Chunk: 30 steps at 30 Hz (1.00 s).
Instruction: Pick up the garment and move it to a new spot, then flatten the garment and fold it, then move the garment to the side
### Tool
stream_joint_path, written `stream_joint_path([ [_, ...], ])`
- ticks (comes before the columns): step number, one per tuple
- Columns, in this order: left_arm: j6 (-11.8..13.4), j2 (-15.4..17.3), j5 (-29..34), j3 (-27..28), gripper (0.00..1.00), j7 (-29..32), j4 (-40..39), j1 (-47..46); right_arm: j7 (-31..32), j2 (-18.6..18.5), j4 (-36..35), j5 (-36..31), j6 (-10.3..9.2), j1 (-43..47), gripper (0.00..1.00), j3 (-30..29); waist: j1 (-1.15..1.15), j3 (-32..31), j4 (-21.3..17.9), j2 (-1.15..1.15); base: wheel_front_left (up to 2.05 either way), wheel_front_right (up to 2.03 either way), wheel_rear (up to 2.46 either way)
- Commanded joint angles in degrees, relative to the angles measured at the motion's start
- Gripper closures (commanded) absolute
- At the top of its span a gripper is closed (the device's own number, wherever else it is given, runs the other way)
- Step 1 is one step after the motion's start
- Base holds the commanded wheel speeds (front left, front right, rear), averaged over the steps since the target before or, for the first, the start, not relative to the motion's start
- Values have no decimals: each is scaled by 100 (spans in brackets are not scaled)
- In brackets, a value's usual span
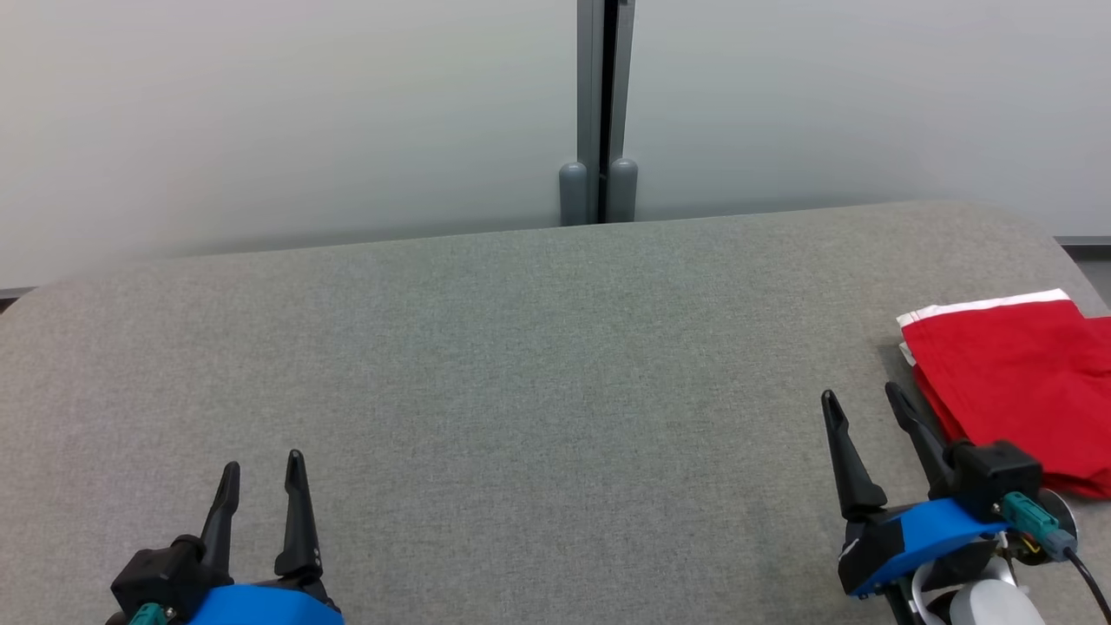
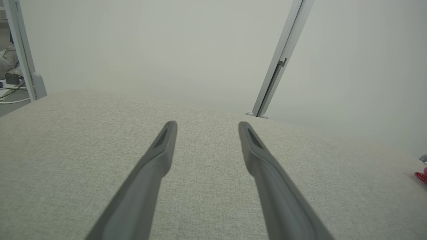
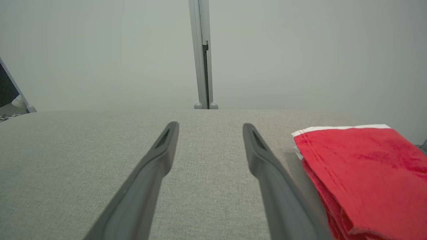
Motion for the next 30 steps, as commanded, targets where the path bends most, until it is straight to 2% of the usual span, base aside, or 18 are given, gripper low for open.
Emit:
stream_joint_path([
  [1,-47,-1,6,8,0,-31,38,12,31,29,-88,-19,4,130,0,-45,0,-13,-6,0,0,0,0],
  [27,-230,-101,154,146,0,-31,147,-109,218,118,-359,87,4,415,0,10,0,42,-70,0,0,0,0],
  [28,-208,-110,142,130,100,-4,165,-19,215,110,-340,81,0,324,100,15,0,42,-71,0,0,0,0],
  [30,-209,-147,117,133,100,23,233,16,223,112,-256,107,0,330,100,9,0,43,-71,0,0,0,0],
])
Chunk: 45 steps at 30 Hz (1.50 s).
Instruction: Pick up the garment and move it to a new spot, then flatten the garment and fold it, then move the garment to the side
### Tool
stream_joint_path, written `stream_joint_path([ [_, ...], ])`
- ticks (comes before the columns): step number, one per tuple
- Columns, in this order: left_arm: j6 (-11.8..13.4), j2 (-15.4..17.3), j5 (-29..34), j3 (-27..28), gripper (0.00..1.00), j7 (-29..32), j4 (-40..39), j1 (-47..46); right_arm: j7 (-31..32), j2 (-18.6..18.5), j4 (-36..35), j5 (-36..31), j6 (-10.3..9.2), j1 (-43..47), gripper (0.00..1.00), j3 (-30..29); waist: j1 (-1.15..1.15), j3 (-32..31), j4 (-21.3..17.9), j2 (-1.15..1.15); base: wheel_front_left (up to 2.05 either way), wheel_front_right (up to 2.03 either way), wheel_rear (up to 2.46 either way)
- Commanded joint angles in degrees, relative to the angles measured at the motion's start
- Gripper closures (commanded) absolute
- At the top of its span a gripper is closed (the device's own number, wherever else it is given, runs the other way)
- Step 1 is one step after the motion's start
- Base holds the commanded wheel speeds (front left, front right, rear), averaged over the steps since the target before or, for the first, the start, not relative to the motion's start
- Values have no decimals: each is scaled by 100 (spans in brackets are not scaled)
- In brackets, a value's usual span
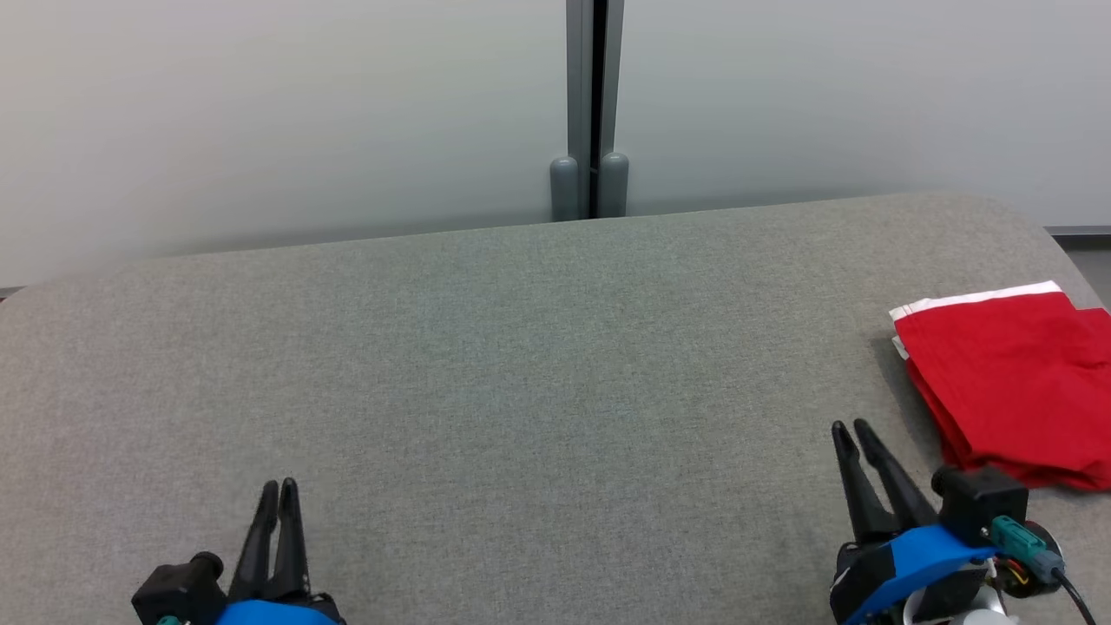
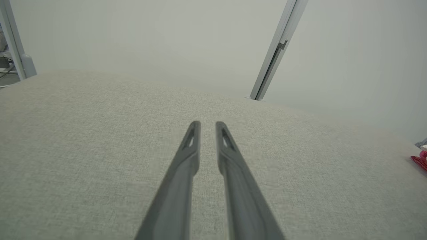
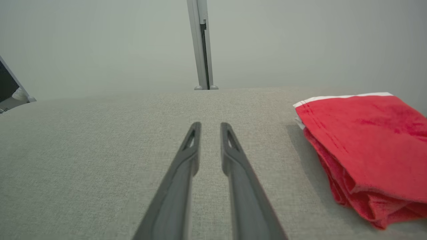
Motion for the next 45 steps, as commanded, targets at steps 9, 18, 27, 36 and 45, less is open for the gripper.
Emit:
stream_joint_path([
  [9,-53,-91,-620,117,100,205,70,-36,148,4,131,768,0,-18,100,-81,0,-4,22,0,0,0,0],
  [18,-121,-153,-1389,277,100,444,13,-134,274,3,109,1736,0,-36,100,-148,0,-10,52,0,0,0,0],
  [27,-184,-212,-2081,421,100,659,-34,-221,395,2,100,2606,1,-65,100,-215,0,-15,82,0,0,0,0],
  [36,-241,-264,-2707,550,100,857,-77,-298,508,1,98,3390,1,-94,100,-279,0,-21,112,0,0,0,0],
  [45,-293,-309,-3278,666,100,1034,-112,-375,614,1,96,4102,1,-121,100,-338,0,-26,143,0,0,0,0],
])
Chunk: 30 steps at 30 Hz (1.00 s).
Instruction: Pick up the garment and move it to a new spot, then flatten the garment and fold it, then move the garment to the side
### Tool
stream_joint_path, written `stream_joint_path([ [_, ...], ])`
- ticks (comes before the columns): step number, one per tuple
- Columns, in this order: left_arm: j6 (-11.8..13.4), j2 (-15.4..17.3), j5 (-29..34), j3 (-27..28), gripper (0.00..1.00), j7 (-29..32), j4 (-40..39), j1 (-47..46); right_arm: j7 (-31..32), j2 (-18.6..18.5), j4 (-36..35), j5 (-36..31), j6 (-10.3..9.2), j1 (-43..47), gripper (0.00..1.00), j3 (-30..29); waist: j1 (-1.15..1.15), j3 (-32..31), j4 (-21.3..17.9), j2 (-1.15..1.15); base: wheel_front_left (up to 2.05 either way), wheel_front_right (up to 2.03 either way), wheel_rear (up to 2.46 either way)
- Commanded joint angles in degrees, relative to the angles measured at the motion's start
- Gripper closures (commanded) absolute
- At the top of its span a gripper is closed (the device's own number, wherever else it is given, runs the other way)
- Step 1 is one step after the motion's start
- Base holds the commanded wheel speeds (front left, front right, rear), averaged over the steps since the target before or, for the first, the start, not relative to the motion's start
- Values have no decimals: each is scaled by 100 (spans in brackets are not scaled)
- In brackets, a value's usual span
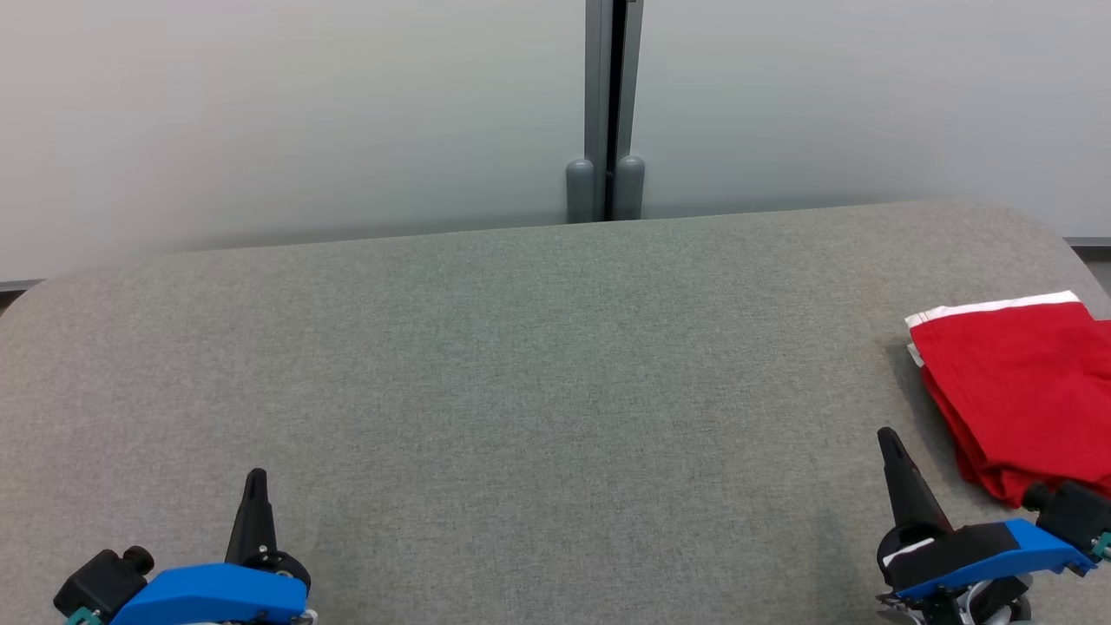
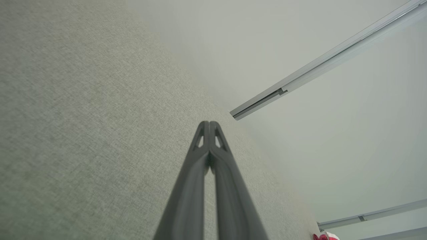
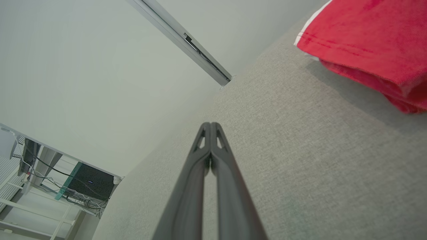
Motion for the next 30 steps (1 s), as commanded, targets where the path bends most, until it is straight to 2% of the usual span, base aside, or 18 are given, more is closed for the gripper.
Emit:
stream_joint_path([
  [1,-52,16,-166,50,100,46,-89,-180,43,-16,-83,214,2,-158,100,-36,0,-1,5,0,0,0,0],
  [30,-179,-115,-1624,363,100,510,-182,-368,308,-18,-83,2048,3,-222,100,-187,0,-18,99,0,0,0,0],
])
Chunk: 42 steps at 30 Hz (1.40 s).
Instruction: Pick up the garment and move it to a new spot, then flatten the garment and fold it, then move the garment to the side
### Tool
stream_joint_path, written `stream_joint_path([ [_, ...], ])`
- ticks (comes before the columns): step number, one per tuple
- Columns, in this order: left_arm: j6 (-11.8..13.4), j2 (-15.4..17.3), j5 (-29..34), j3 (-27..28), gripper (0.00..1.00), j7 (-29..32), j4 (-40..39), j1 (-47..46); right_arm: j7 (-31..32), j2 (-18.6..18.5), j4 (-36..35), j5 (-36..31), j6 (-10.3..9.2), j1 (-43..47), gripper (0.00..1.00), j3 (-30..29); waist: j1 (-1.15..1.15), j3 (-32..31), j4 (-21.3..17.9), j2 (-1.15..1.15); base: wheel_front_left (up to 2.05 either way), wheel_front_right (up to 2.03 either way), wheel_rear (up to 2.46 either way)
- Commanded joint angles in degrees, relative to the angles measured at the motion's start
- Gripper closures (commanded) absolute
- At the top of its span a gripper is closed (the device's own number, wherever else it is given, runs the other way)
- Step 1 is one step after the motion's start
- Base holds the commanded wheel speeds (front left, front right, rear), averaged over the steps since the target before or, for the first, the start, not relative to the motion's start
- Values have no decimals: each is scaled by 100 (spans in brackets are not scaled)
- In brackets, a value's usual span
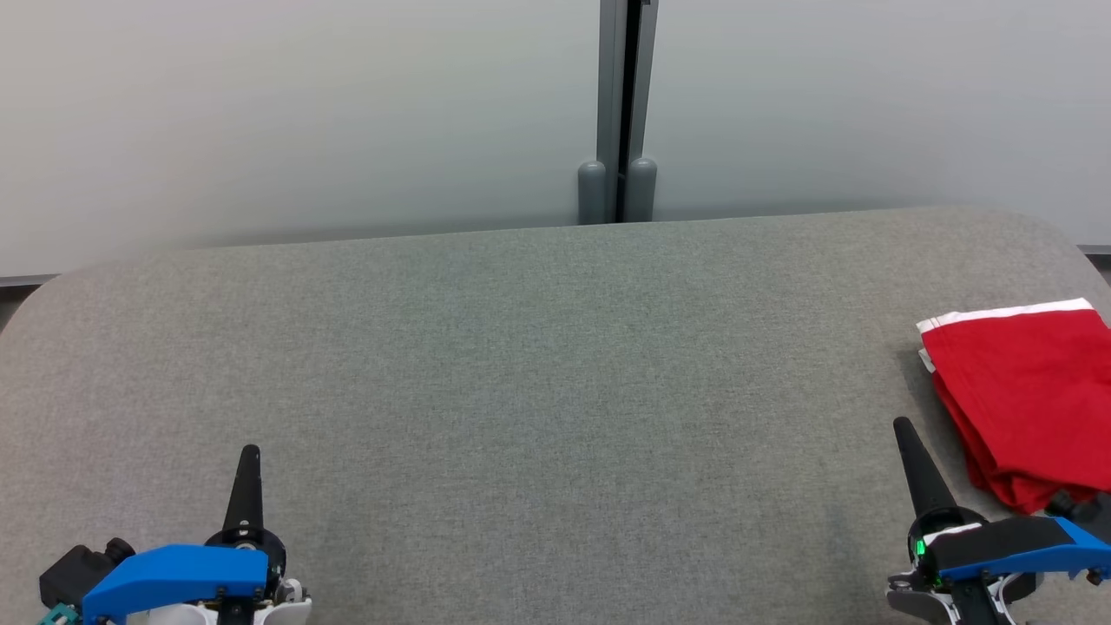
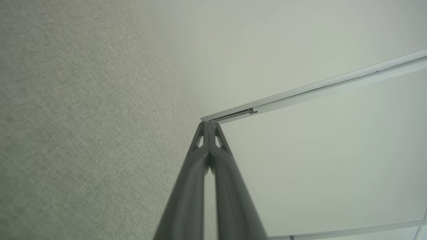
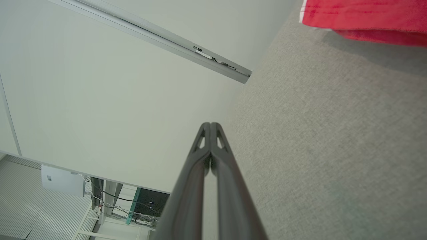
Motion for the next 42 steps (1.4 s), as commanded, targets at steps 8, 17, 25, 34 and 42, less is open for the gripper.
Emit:
stream_joint_path([
  [8,-57,-28,-396,109,100,119,-82,-183,82,-18,-56,515,4,-161,100,-60,0,-5,26,0,0,0,0],
  [17,-100,-57,-768,193,100,244,-103,-239,154,-19,-54,978,3,-160,100,-97,0,-11,57,0,0,0,0],
  [25,-119,-83,-1076,244,100,341,-124,-264,205,-20,-52,1362,4,-166,100,-127,0,-16,83,0,0,0,0],
  [34,-159,-113,-1396,323,100,442,-143,-307,255,-20,-49,1766,4,-171,100,-161,0,-21,114,0,0,0,0],
  [42,-179,-142,-1672,380,100,523,-157,-348,311,-21,-48,2104,4,-185,100,-191,0,-26,140,0,0,0,0],
])
